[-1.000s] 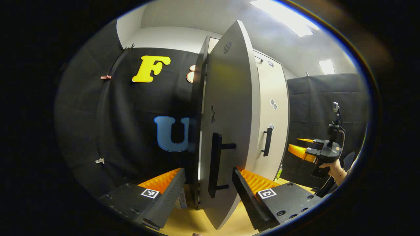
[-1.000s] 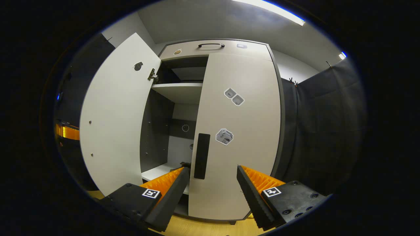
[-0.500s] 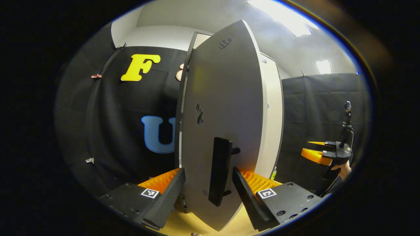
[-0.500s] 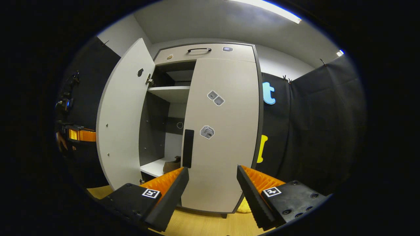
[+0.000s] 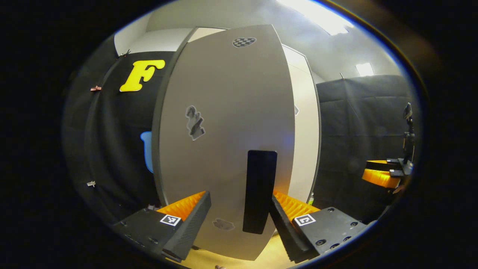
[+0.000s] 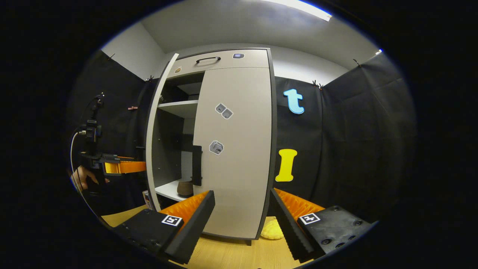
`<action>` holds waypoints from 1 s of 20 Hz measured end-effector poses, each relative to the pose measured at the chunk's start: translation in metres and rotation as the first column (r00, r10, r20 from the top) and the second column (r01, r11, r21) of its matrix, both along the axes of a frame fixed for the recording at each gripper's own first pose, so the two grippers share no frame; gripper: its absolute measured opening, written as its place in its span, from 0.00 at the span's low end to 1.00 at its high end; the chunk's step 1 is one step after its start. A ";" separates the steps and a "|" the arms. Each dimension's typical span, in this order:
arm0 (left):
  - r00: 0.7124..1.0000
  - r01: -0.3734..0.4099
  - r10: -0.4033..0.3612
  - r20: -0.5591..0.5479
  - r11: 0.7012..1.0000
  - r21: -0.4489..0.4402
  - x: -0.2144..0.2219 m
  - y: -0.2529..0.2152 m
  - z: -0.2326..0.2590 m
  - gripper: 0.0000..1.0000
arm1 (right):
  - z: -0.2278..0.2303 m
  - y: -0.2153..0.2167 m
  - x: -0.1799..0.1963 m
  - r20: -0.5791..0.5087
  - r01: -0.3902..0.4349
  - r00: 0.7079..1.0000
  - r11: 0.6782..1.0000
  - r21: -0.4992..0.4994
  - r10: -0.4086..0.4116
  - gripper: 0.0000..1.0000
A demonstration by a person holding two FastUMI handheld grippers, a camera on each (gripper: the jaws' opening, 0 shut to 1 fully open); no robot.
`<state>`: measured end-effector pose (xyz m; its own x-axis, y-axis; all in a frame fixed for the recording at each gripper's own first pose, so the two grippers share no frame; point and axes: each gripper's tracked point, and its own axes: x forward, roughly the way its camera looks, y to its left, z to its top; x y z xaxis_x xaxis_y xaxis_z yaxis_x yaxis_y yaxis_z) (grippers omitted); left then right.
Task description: Grab one shoe with the right hand and put it into the shoe cabinet, grab the other shoe with the left hand and put it into the shoe cabinet; then close the right door with the right hand and the left door with the left hand.
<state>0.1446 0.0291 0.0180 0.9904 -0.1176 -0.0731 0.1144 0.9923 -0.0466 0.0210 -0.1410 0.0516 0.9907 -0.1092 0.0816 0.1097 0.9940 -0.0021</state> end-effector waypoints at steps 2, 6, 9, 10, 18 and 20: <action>1.000 -0.018 0.018 0.013 1.000 0.005 0.015 -0.006 0.001 0.91 | 0.000 -0.009 -0.002 0.003 0.004 1.000 1.000 0.001 -0.004 0.97; 0.998 -0.065 0.065 0.024 0.998 0.020 0.031 -0.013 0.005 0.90 | -0.006 -0.023 0.003 -0.004 -0.008 1.000 1.000 0.018 0.008 0.97; 0.993 -0.117 0.115 0.032 0.991 0.064 0.042 -0.016 0.004 0.90 | -0.008 -0.022 0.014 -0.010 -0.042 0.999 0.999 0.023 0.042 0.97; 0.991 -0.132 0.130 0.034 0.988 0.080 0.047 -0.018 0.005 0.90 | -0.009 -0.020 0.018 -0.012 -0.056 0.998 0.998 0.022 0.056 0.97; 0.966 -0.260 0.257 0.039 0.959 0.113 0.063 -0.024 0.004 0.89 | -0.009 -0.005 0.029 -0.008 -0.136 0.991 0.989 0.053 0.136 0.97; 0.956 -0.292 0.289 0.043 0.946 0.138 0.062 -0.029 0.004 0.90 | -0.009 -0.005 0.027 -0.008 -0.147 0.989 0.988 0.051 0.147 0.97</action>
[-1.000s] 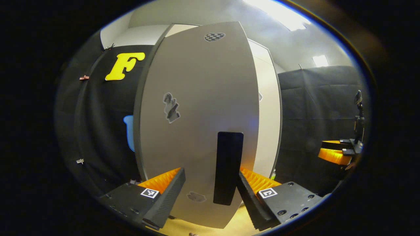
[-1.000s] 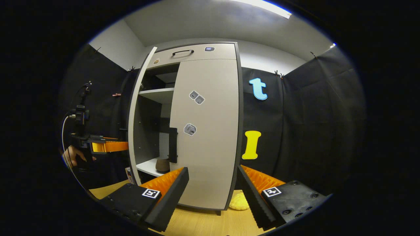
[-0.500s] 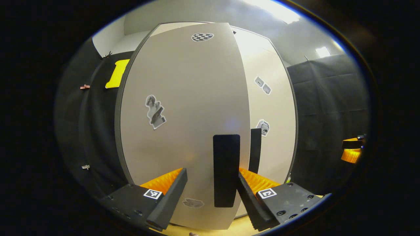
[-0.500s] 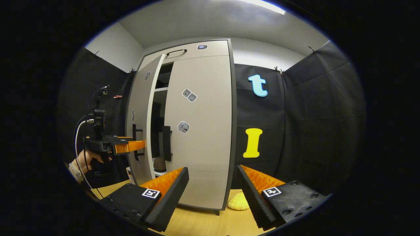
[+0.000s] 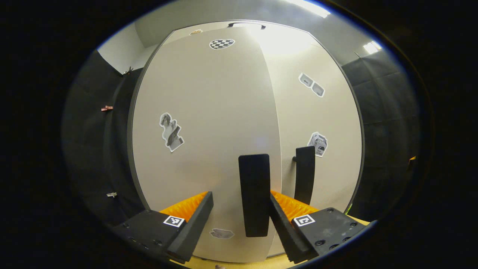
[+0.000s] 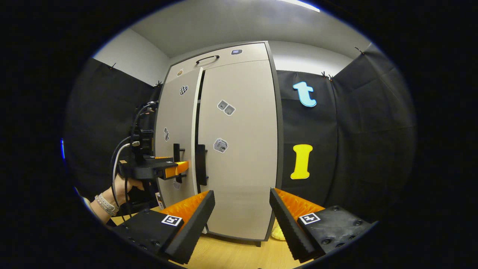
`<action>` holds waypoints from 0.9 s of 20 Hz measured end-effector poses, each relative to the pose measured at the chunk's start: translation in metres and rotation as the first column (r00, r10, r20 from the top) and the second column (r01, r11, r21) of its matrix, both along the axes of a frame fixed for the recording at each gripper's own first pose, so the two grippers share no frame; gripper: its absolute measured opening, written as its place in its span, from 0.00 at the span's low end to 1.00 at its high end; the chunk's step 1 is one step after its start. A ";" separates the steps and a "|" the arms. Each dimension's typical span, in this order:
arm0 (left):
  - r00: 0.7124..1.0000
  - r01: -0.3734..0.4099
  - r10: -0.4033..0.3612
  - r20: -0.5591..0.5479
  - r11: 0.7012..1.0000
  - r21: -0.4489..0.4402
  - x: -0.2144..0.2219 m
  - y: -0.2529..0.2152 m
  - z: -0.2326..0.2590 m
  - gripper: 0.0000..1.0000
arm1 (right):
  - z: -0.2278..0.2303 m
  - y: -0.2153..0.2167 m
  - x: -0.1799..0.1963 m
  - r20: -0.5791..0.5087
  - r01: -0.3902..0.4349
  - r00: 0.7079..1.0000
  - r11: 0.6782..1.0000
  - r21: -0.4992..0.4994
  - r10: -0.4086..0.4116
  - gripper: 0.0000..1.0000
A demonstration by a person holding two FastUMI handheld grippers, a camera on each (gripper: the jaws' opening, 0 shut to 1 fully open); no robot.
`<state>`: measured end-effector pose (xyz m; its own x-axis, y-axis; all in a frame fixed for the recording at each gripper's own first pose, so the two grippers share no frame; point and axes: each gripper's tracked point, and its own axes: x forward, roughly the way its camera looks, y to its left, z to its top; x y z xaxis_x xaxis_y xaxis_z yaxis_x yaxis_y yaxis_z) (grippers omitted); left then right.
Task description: Grab one shoe with the right hand and put it into the shoe cabinet, grab the other shoe with the left hand and put it into the shoe cabinet; then close the right door with the right hand and the left door with the left hand.
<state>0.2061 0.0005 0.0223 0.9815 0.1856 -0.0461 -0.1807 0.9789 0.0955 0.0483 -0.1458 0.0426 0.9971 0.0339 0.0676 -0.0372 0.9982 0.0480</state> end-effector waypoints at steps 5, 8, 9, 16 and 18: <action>0.999 -0.042 0.042 0.001 0.999 -0.007 0.005 0.000 -0.004 0.90 | 0.000 -0.009 -0.005 -0.002 0.007 1.000 1.000 0.012 -0.007 0.97; 0.998 -0.055 0.055 -0.005 0.998 -0.021 0.009 0.001 -0.004 0.90 | 0.001 -0.015 -0.008 -0.001 0.021 1.000 1.000 0.016 -0.021 0.98; 0.998 -0.059 0.059 0.006 0.998 -0.013 0.011 0.001 -0.002 0.90 | 0.002 -0.016 -0.010 0.001 0.025 1.000 1.000 0.018 -0.025 0.98; 1.000 0.010 -0.010 0.007 1.000 -0.021 -0.010 -0.013 -0.001 0.91 | 0.006 0.000 -0.013 0.004 0.005 1.000 1.000 0.022 -0.005 0.97; 0.999 0.041 -0.041 0.007 0.998 -0.038 -0.031 -0.016 0.001 0.93 | 0.008 0.012 -0.010 0.008 -0.012 1.000 1.000 0.020 0.011 0.97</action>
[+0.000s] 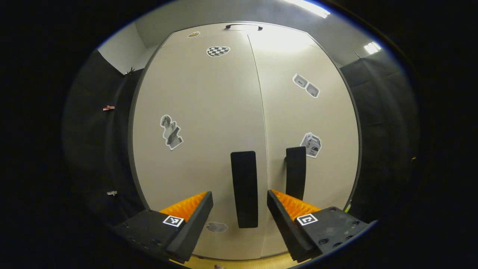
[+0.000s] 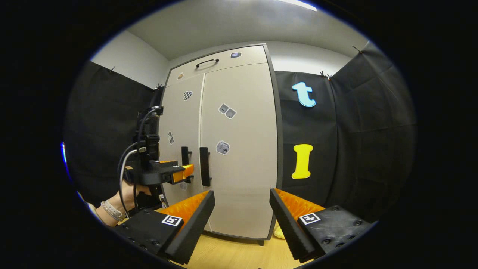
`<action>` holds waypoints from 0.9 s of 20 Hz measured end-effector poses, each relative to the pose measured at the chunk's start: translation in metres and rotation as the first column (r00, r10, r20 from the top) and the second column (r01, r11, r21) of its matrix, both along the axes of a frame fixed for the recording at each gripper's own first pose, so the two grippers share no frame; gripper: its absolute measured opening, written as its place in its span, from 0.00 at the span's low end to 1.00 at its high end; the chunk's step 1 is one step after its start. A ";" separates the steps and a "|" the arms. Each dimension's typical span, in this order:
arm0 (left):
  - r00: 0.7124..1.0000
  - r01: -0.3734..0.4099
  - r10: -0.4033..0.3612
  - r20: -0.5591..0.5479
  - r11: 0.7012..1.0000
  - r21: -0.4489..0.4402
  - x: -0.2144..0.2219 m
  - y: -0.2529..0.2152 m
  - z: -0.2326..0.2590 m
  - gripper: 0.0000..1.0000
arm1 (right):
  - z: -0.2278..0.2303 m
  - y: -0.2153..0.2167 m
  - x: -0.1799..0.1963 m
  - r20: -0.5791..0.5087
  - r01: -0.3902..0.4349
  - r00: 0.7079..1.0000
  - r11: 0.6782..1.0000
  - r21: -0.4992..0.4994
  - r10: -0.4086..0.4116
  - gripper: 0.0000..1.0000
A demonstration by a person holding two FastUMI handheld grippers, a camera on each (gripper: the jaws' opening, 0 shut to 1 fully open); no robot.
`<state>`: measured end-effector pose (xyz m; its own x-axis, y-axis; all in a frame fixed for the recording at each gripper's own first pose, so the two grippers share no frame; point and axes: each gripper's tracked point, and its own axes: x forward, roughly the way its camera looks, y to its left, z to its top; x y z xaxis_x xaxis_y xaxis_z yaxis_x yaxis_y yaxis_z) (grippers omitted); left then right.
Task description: Grab one shoe with the right hand and put it into the shoe cabinet, grab the other shoe with the left hand and put it into the shoe cabinet; then close the right door with the right hand and the left door with the left hand.
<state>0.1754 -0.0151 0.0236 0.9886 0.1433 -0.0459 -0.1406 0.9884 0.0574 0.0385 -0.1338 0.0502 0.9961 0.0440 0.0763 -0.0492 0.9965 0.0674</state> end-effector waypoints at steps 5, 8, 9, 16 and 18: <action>0.999 0.036 -0.036 0.014 0.999 -0.022 -0.054 0.011 0.014 0.94 | 0.000 0.034 0.010 0.001 -0.046 0.999 0.999 -0.020 0.046 0.97; 0.998 0.058 -0.058 0.000 0.998 -0.032 -0.088 0.016 0.016 0.94 | 0.001 0.051 0.015 -0.001 -0.062 0.998 0.998 -0.022 0.062 0.98; 0.998 0.066 -0.067 -0.003 0.997 -0.041 -0.099 0.016 0.016 0.94 | 0.002 0.056 0.016 0.003 -0.064 0.998 0.998 -0.022 0.064 0.98; 0.997 0.080 -0.079 0.010 0.996 -0.030 -0.160 0.026 0.025 0.94 | 0.005 0.075 0.017 0.015 -0.046 0.999 0.999 -0.004 0.046 0.98; 0.995 0.093 -0.092 0.025 0.995 -0.027 -0.168 0.026 0.030 0.94 | 0.006 0.079 0.016 0.016 -0.038 0.999 0.999 0.002 0.038 0.98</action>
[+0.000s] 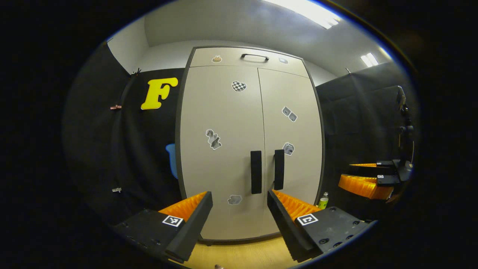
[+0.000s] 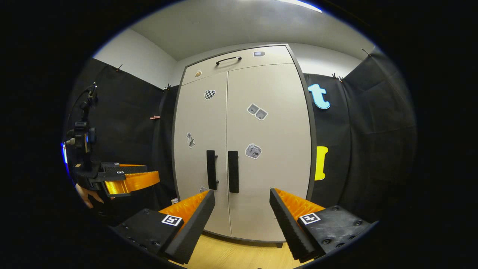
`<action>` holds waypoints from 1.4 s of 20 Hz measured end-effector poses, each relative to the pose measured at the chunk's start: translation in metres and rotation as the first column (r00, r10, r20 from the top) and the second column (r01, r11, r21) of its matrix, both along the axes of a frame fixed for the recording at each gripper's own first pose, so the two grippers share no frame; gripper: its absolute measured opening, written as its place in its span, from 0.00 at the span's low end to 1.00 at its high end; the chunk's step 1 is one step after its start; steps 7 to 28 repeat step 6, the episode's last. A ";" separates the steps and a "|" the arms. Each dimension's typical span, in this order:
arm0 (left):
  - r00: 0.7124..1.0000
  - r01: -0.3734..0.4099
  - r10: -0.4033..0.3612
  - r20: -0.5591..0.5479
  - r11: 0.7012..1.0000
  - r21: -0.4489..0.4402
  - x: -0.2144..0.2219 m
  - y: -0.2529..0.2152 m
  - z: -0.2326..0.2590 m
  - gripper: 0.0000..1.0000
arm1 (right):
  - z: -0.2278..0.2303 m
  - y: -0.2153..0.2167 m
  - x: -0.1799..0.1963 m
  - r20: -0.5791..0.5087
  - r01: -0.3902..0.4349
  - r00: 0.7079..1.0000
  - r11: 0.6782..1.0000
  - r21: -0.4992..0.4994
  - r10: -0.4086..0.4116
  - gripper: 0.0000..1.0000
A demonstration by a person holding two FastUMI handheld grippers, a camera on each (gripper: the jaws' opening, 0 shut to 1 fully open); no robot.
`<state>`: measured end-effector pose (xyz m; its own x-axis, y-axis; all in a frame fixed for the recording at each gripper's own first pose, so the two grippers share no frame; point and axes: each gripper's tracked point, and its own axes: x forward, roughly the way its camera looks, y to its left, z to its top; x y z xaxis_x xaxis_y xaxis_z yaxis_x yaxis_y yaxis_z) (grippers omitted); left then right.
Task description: Grab one shoe with the right hand and put it into the shoe cabinet, grab the other shoe with the left hand and put it into the shoe cabinet; then close the right door with the right hand and the left door with the left hand.
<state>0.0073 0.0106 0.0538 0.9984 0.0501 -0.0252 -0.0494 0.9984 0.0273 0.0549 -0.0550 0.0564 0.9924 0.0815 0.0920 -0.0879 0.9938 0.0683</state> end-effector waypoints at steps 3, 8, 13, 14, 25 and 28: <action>1.000 0.012 -0.012 0.009 1.000 -0.007 -0.005 0.001 0.002 0.94 | 0.001 0.007 -0.004 0.006 0.005 1.000 1.000 -0.002 -0.005 0.98; 1.000 0.017 -0.017 -0.005 1.000 -0.025 -0.007 0.001 -0.004 0.94 | 0.002 0.011 -0.006 0.006 0.010 1.000 1.000 -0.010 -0.010 0.98; 1.000 0.017 -0.017 -0.005 1.000 -0.025 -0.007 0.001 -0.004 0.94 | 0.002 0.011 -0.006 0.006 0.010 1.000 1.000 -0.010 -0.010 0.98; 1.000 0.017 -0.017 -0.005 1.000 -0.025 -0.007 0.001 -0.004 0.94 | 0.002 0.011 -0.006 0.006 0.010 1.000 1.000 -0.010 -0.010 0.98; 1.000 0.017 -0.017 -0.005 1.000 -0.025 -0.007 0.001 -0.004 0.94 | 0.002 0.011 -0.006 0.006 0.010 1.000 1.000 -0.010 -0.010 0.98; 1.000 0.017 -0.017 -0.005 1.000 -0.025 -0.007 0.001 -0.004 0.94 | 0.002 0.011 -0.006 0.006 0.010 1.000 1.000 -0.010 -0.010 0.98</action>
